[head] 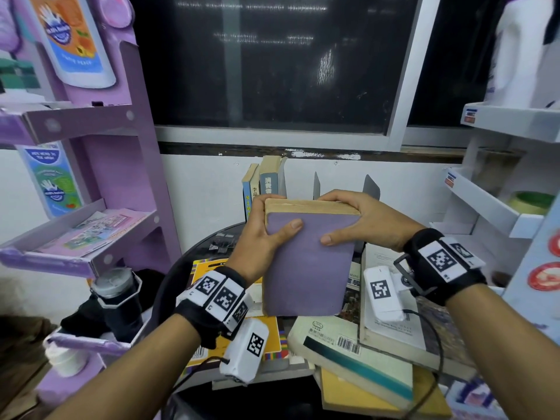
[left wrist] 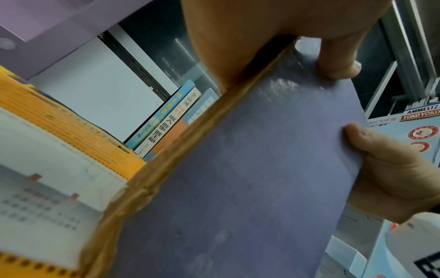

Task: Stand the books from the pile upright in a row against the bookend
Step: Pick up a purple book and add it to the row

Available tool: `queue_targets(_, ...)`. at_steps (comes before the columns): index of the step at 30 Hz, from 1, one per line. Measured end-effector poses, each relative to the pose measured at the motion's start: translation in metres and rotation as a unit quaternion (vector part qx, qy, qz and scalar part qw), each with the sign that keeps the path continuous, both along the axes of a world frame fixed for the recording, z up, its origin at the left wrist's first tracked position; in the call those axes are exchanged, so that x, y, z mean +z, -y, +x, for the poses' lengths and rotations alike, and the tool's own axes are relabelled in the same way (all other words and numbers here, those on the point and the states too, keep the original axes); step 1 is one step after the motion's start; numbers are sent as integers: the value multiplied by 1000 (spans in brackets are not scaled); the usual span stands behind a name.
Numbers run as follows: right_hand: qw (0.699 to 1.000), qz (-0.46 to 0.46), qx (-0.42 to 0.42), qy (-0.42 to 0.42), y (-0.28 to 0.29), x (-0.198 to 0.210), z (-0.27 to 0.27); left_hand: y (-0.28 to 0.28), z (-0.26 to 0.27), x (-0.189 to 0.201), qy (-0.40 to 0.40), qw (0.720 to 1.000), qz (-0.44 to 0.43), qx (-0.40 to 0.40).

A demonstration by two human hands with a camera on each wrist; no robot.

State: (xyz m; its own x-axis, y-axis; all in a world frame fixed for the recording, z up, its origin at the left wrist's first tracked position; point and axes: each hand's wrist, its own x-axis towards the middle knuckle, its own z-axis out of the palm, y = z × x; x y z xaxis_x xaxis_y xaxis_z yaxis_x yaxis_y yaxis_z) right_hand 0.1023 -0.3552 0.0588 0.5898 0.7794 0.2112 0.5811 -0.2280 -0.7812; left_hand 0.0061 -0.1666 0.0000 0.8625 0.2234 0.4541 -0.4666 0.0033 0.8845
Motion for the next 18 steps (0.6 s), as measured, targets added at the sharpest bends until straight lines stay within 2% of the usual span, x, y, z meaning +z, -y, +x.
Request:
queue_targets(7, 1000, -22, 12, -16, -1, 7, -2, -6, 14, 9, -10, 998, -57, 21)
queue_targets(12, 999, 12, -36, 39, -6, 11, -1, -14, 24, 25, -36, 998, -58, 4)
queue_targets(15, 996, 44, -63, 50, -8, 9, 2, -21, 30, 35, -48, 999, -9, -11)
queue_targets(18, 992, 52, -89, 71, -7, 9, 3, -34, 38, 47, -64, 993, 103, 8)
